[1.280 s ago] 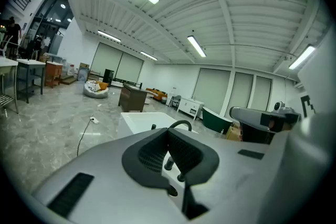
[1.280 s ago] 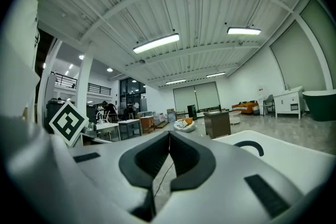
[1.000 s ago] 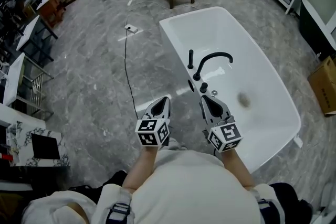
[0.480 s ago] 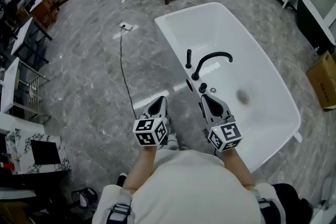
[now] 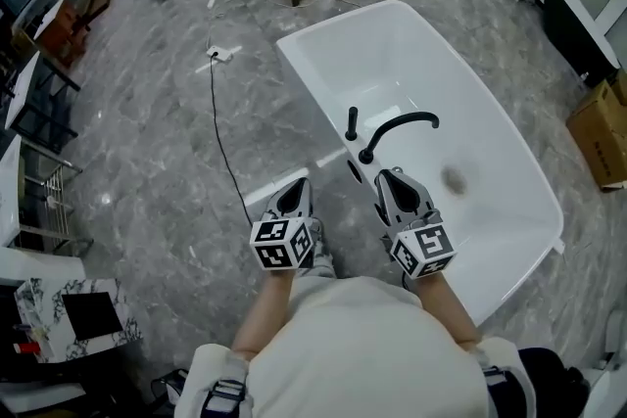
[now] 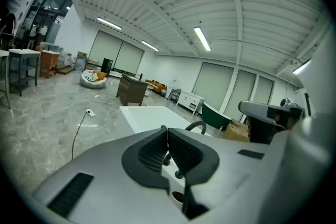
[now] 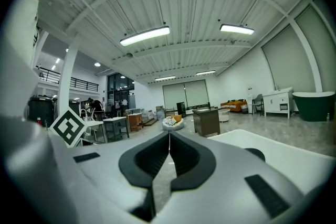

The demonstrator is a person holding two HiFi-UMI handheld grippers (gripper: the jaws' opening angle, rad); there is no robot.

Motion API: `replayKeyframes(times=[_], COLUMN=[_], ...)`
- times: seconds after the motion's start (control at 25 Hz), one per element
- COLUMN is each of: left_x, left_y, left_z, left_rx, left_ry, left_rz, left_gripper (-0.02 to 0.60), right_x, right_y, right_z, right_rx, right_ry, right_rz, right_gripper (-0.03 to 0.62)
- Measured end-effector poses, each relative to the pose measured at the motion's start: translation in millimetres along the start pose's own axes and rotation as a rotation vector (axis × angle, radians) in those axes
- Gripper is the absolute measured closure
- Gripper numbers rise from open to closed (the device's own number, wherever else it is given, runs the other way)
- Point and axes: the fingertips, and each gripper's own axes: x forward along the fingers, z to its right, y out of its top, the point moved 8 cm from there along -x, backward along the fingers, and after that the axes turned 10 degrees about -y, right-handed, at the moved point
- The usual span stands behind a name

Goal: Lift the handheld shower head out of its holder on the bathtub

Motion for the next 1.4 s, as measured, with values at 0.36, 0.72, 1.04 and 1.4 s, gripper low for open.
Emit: replayKeyframes(times=[0.36,0.72,1.04,1.4], left_x=[67,128,172,227], left_y=[34,51,45,21], left_z=[-47,-83,-115,-127], left_rx=[0.042,0.097,0.137,0.195], left_ry=[-0.131,-0.265,-0.376,-0.541], left_rz=[-0.075,-0.166,-0.250,-0.367], left_gripper=[0.560,0.560,0.560,0.560], right_x=[68,119,148,159], right_y=[18,22,11,1], right_z=[8,18,20,32], right_rx=[-0.010,0.007,0.033,0.066], right_ry=[-0.099,-0.217,-0.325,-0.439], right_rz=[0.019,0.027,0.022,-0.012], right_gripper=[0.574,0.574,0.574,0.574])
